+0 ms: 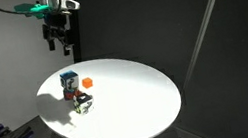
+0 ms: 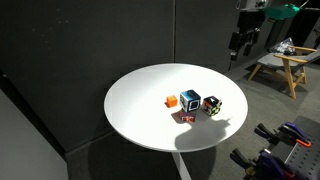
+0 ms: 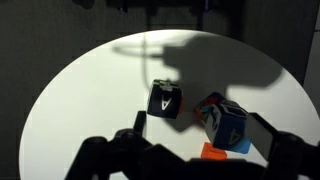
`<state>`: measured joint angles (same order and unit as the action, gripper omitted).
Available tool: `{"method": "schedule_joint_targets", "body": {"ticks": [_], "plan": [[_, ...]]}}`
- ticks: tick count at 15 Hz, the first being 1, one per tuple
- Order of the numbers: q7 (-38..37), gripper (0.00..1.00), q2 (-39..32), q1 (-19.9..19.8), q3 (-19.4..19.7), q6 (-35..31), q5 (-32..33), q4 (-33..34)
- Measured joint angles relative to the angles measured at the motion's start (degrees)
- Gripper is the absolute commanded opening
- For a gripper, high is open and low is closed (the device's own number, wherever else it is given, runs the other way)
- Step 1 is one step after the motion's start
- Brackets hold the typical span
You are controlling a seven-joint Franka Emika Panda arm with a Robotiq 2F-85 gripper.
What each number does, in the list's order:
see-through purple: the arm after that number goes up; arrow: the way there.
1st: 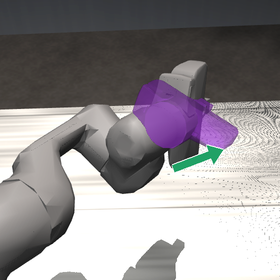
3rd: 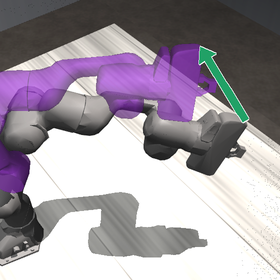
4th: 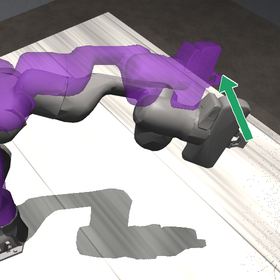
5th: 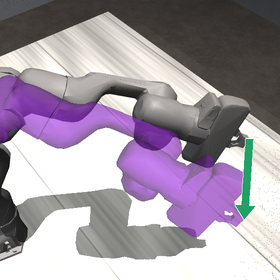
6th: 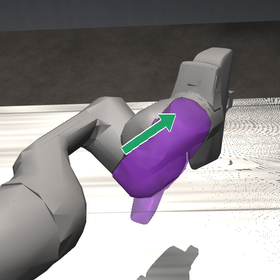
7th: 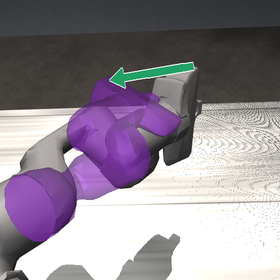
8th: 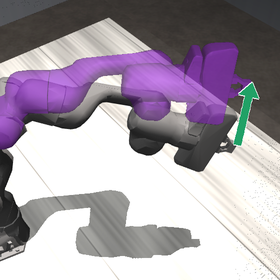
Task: Pick up the block with the number four on it and put it on the block to the bottom far left
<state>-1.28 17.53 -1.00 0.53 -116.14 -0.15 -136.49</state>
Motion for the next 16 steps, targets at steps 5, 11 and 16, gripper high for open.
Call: {"method": "schedule_joint_targets", "body": {"ticks": [5,11,16], "plan": [[0.03,1.00,3.74,0.00,0.54,1.42,-0.06,-0.21],[0.27,1.00,6.65,0.00,0.74,6.11,-0.06,-0.21],[0.27,1.00,6.17,0.00,0.73,6.04,-0.06,-0.21]]}}
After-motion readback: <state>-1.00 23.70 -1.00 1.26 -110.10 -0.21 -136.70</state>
